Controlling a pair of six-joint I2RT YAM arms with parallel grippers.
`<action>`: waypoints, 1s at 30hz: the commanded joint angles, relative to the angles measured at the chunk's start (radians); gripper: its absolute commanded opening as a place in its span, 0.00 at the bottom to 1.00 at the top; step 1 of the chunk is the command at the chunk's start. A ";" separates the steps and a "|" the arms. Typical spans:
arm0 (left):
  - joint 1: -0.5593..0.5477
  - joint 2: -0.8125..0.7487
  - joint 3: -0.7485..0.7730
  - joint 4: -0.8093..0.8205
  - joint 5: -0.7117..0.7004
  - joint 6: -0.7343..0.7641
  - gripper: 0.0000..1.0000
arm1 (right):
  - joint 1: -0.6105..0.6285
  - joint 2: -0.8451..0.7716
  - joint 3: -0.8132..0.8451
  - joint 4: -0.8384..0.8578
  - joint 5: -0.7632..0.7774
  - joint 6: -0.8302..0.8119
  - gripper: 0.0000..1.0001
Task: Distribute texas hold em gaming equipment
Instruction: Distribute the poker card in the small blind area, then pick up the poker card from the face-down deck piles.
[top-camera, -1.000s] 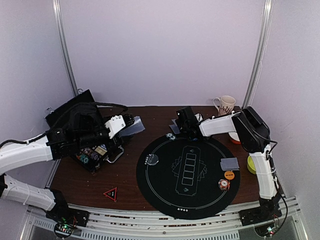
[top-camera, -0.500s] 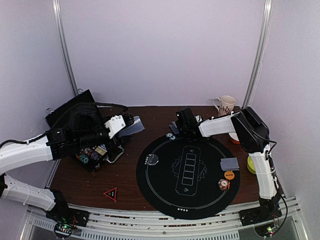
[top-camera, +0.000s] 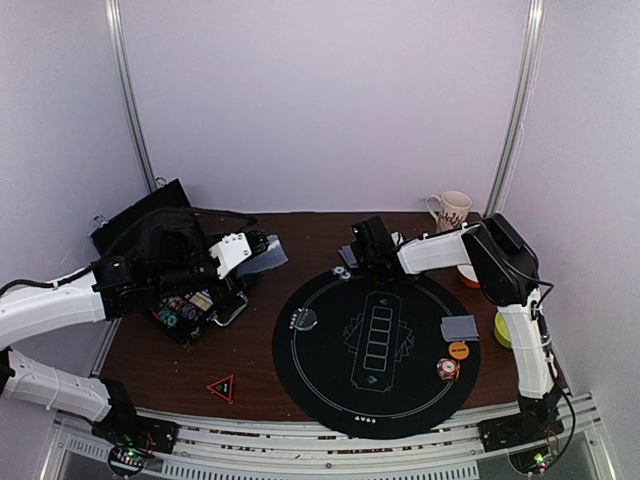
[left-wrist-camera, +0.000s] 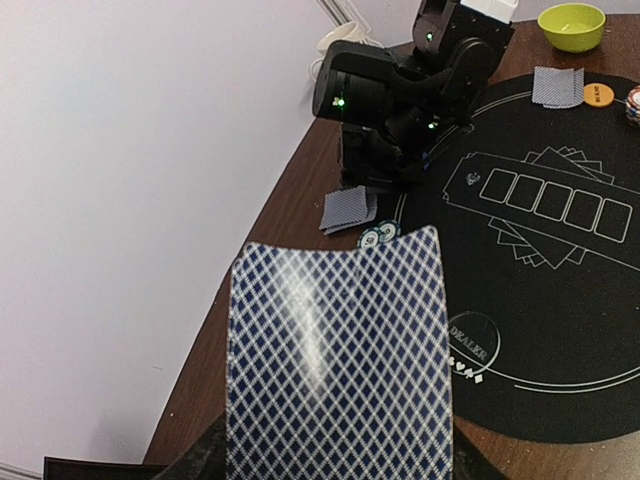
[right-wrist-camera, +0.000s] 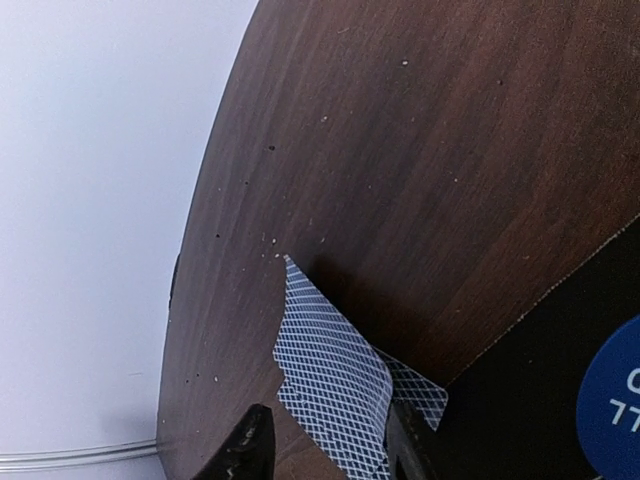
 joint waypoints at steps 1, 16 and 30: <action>0.002 -0.013 0.015 0.032 -0.006 0.014 0.55 | 0.003 -0.070 -0.031 -0.024 0.017 -0.003 0.43; 0.002 -0.018 0.024 0.041 -0.004 0.027 0.55 | 0.062 -0.312 0.015 0.141 -0.290 -0.733 1.00; 0.001 0.005 0.056 0.045 0.017 0.039 0.55 | 0.165 -0.528 0.023 -0.240 -0.947 -1.341 1.00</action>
